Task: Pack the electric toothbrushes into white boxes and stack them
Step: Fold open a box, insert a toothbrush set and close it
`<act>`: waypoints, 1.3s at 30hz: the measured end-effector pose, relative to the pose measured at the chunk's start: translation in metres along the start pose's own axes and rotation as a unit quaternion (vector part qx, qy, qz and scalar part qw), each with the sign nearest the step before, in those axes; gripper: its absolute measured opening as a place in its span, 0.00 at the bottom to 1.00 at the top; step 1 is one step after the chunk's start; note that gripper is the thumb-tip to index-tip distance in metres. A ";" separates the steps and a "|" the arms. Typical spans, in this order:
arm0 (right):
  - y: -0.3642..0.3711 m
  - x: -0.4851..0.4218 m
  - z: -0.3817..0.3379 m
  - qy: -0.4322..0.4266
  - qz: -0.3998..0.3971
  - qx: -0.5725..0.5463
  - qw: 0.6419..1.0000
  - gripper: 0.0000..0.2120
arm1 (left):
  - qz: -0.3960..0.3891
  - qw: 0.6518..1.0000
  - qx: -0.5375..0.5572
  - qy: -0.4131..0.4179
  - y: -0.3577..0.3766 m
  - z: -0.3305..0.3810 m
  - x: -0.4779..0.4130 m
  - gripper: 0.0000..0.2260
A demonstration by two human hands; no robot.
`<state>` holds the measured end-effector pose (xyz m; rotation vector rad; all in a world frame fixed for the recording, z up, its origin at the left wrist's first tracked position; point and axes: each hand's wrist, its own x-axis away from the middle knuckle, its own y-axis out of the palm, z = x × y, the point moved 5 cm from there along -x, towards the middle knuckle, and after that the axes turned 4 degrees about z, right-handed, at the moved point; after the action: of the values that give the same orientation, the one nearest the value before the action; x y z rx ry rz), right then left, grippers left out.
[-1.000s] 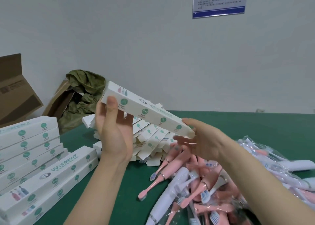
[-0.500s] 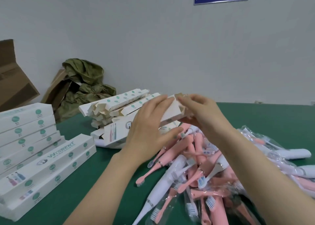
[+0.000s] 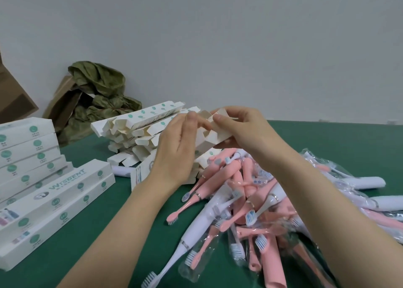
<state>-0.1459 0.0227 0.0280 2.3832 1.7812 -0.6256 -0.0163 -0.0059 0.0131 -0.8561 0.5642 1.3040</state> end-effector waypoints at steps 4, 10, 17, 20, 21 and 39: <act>0.001 0.002 -0.001 -0.012 -0.012 0.011 1.000 0.09 | -0.005 1.000 -0.008 -0.023 0.001 0.000 0.000 0.10; -0.004 -0.001 0.008 0.027 -0.016 -0.016 0.999 0.11 | -0.093 0.991 -0.093 -0.021 0.004 -0.003 0.002 0.20; -0.014 -0.009 0.017 0.098 -0.012 -0.083 0.992 0.16 | -0.059 0.968 -0.240 0.051 0.003 -0.004 0.005 0.22; -0.047 -0.017 0.032 0.097 0.106 -0.014 0.990 0.11 | -0.027 0.967 -0.249 0.039 -0.002 -0.010 0.004 0.22; -0.055 -0.019 0.039 0.101 0.118 0.050 0.987 0.09 | -0.019 0.971 -0.237 0.026 -0.004 -0.012 0.002 0.21; -0.035 -0.075 0.129 0.308 -0.029 0.514 0.800 0.12 | -0.017 0.973 -0.231 -0.017 -0.006 -0.024 0.003 0.21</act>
<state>-0.2303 -0.0746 -0.0555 3.5933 2.0615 -1.1621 -0.0073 -0.0238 -0.0013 -1.2165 0.2156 1.4406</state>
